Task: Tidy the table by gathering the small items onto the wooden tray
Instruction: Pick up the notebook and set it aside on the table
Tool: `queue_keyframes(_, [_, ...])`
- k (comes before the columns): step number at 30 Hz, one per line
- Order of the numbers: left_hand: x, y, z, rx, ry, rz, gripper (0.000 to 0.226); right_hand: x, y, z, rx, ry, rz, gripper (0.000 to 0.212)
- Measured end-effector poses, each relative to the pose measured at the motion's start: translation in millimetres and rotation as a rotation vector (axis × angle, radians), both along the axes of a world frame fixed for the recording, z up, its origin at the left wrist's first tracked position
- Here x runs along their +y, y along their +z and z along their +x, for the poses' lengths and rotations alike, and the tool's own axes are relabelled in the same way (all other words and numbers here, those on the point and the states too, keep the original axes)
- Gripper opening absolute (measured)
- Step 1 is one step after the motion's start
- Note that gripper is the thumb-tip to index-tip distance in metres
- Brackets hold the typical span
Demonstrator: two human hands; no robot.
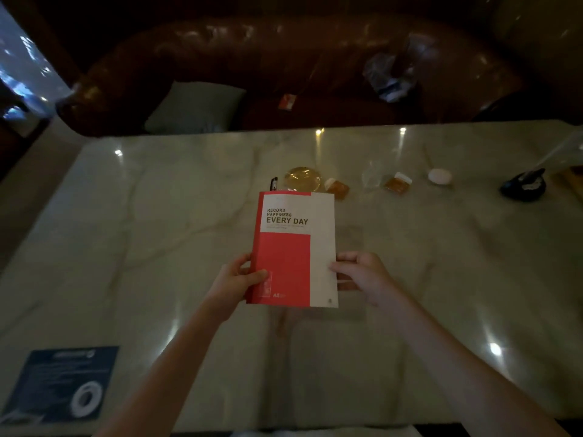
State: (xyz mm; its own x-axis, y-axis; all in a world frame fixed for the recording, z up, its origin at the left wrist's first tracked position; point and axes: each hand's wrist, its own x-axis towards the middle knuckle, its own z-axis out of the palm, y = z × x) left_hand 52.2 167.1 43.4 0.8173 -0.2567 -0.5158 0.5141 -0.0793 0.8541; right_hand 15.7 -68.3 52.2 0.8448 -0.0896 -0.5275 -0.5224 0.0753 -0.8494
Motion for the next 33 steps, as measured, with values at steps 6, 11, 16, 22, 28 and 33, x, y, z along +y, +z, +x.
queue_keyframes(6, [52,12,7,-0.002,0.037,0.036,0.043,52,10,16,-0.007,0.018,-0.004,0.011])
queue_keyframes(11, [80,19,5,-0.003,0.064,0.034,0.043,79,15,24,-0.001,0.070,0.021,0.013])
queue_keyframes(16, [97,20,-5,0.010,0.121,0.018,0.036,95,17,31,0.019,0.131,0.050,0.014])
queue_keyframes(22, [119,20,-8,0.016,0.182,-0.025,0.032,117,15,40,0.007,0.179,0.067,0.013])
queue_keyframes(28, [161,27,-3,-0.008,0.175,0.033,0.043,157,12,54,0.022,0.213,0.074,0.010])
queue_keyframes(33, [216,27,16,-0.008,0.159,0.043,0.045,212,11,74,0.017,0.227,0.081,0.012])
